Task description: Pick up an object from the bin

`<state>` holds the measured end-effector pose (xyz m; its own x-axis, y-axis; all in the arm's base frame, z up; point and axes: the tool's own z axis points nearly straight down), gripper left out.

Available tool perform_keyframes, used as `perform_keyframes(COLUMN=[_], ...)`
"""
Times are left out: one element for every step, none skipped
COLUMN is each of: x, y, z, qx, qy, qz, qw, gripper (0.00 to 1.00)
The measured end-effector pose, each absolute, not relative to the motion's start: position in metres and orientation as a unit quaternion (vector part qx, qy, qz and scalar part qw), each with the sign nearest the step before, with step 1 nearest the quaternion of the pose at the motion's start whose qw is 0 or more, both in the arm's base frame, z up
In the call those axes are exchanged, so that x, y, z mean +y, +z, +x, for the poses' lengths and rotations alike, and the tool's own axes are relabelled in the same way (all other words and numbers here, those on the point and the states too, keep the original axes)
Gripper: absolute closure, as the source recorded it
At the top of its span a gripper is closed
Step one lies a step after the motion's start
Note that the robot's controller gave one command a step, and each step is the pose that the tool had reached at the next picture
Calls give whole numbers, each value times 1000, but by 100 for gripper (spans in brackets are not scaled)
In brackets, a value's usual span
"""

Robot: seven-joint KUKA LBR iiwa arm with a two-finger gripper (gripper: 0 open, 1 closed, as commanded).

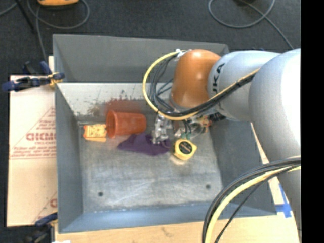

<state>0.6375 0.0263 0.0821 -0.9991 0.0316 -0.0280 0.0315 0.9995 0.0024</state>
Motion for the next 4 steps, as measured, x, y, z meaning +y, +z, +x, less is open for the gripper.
perform_keyframes(x=[26,94,94,108], y=[82,92,92,136], z=[637,642,642,640], qx=[1000,977,977,979], qy=[1,1,1,1], qz=[16,-214,-214,-204], qw=[14,3,3,-2], gripper=[100,100,100,100])
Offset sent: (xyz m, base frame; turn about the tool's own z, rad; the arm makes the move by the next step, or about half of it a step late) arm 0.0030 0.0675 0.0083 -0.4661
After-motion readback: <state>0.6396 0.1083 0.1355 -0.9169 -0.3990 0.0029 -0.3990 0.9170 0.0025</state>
